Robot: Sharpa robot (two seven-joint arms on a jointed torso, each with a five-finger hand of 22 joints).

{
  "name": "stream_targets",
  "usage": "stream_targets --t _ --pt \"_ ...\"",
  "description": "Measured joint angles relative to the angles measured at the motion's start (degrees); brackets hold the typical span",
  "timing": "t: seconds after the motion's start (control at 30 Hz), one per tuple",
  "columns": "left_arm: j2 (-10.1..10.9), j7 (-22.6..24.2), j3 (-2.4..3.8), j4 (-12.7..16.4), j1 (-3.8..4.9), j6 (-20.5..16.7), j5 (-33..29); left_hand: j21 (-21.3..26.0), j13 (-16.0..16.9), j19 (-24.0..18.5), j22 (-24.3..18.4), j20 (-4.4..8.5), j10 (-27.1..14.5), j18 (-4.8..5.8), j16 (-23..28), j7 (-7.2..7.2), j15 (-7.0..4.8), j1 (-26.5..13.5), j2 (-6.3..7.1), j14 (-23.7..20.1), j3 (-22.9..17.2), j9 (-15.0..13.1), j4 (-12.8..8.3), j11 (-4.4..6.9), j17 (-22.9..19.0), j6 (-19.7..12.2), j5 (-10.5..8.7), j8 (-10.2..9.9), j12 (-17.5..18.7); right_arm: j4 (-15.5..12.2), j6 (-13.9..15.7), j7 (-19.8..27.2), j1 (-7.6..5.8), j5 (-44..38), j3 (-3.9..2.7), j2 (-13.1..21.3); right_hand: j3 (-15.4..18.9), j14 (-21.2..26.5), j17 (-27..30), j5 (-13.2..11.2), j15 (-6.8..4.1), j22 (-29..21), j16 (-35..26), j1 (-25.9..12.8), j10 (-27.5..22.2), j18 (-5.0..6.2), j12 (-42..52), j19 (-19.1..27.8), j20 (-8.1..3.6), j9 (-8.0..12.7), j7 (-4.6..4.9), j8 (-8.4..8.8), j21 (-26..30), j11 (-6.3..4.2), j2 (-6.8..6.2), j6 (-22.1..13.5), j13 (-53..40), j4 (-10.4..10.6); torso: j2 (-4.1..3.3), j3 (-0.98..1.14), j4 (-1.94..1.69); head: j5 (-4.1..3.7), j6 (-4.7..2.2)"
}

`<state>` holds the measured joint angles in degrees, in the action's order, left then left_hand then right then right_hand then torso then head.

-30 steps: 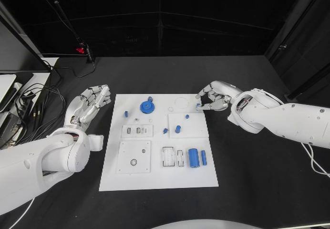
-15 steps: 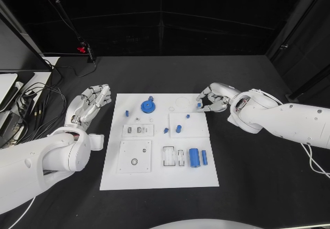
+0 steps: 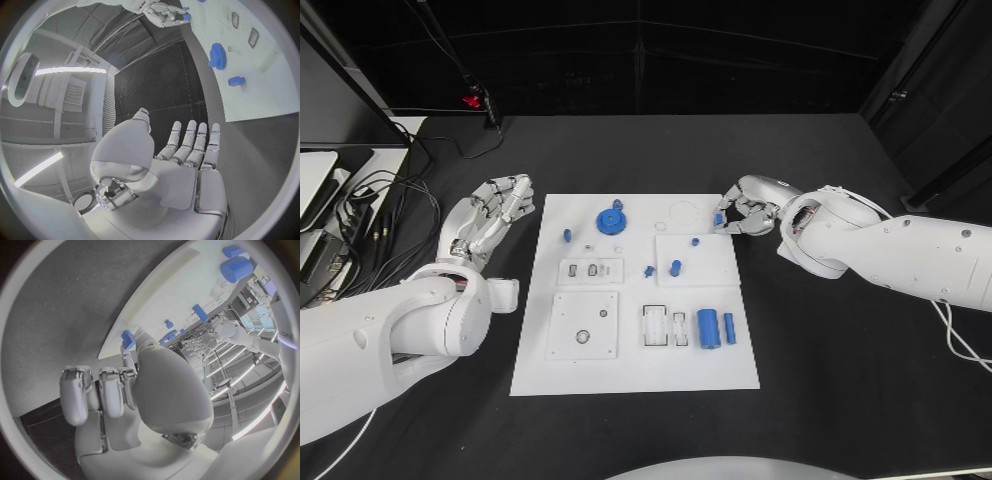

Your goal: Assemble the parts on the task board

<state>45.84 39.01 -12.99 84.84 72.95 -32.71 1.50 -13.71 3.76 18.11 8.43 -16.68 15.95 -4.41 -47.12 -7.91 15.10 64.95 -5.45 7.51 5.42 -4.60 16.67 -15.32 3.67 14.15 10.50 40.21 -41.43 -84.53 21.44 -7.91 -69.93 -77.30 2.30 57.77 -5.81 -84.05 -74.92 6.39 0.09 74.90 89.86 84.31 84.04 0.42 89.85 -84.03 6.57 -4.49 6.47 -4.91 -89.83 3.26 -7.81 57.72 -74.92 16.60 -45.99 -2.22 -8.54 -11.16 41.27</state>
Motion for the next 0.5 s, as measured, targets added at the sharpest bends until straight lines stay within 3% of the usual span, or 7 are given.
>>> stream_targets --t 0.5 --pt "0.05 0.00 -0.01 0.00 0.00 0.00 0.00 0.00 0.00 0.00 0.00 0.00 0.00 0.00 0.00 0.00 0.00 0.00 0.00 0.00 0.00 0.00 0.00 0.00 0.00 0.00 0.00 0.00 0.00 -0.03 1.25 -0.30 0.06 -0.87 0.01 -0.27 -2.69 0.00 0.01 0.05 -0.83 0.00 0.00 1.72 -0.16 0.00 0.00 -0.01 -0.85 -0.35 -1.02 -1.38 0.00 -1.07 1.72 5.60 0.00 -0.46 0.01 -0.03 0.01 0.27 0.15"
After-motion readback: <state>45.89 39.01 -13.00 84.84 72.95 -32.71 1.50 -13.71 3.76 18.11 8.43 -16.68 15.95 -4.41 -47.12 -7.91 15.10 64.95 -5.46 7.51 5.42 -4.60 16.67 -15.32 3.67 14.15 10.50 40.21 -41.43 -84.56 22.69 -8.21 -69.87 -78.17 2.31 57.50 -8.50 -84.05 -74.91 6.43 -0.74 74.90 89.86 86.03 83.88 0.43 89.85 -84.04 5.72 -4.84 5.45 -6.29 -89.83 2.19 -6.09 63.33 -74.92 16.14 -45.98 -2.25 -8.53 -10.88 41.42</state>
